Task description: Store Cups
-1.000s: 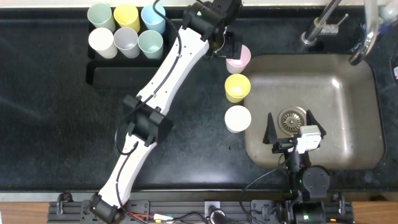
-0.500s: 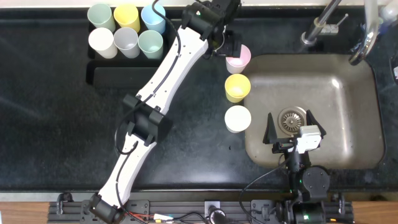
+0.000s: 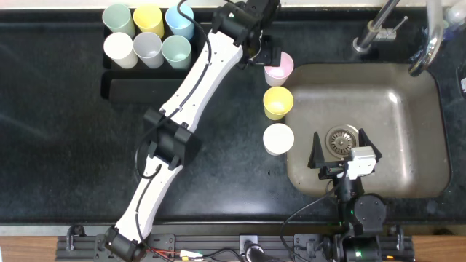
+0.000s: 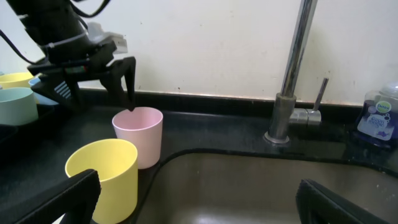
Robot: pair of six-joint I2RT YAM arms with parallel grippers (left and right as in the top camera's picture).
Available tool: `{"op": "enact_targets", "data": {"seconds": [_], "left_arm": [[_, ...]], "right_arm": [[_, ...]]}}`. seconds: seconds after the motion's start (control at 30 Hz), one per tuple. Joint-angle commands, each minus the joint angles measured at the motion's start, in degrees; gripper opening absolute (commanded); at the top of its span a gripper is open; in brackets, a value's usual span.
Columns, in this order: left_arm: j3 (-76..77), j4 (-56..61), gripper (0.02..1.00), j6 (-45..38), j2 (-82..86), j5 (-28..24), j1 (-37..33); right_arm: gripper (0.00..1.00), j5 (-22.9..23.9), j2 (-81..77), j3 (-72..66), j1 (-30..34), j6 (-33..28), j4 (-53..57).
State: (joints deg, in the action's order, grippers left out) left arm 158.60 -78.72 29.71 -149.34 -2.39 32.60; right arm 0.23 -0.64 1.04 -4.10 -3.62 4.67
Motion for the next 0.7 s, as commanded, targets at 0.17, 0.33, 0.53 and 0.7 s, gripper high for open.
{"op": "enact_targets", "data": {"seconds": [0.17, 0.33, 0.53, 0.7], "left_arm": [[-0.2, 0.6, 1.0, 1.9, -3.8, -1.2, -0.4], [-0.1, 1.9, 0.205, 1.9, -3.7, -1.2, -0.4], [3.2, 3.0, 0.036, 1.6, -1.6, -1.3, -1.2], [4.4, 1.6, 0.036, 1.7, 5.6, 2.4, -4.1]], "right_arm": [[0.998, -0.2, 0.4, -0.8, 0.4, 0.4, -0.3], [0.998, -0.2, 0.4, -0.8, 0.4, 0.4, -0.3], [0.996, -0.2, 0.4, -0.8, 0.4, 0.4, -0.3], [0.998, -0.2, 0.4, -0.8, 0.4, 0.4, -0.3]]}}
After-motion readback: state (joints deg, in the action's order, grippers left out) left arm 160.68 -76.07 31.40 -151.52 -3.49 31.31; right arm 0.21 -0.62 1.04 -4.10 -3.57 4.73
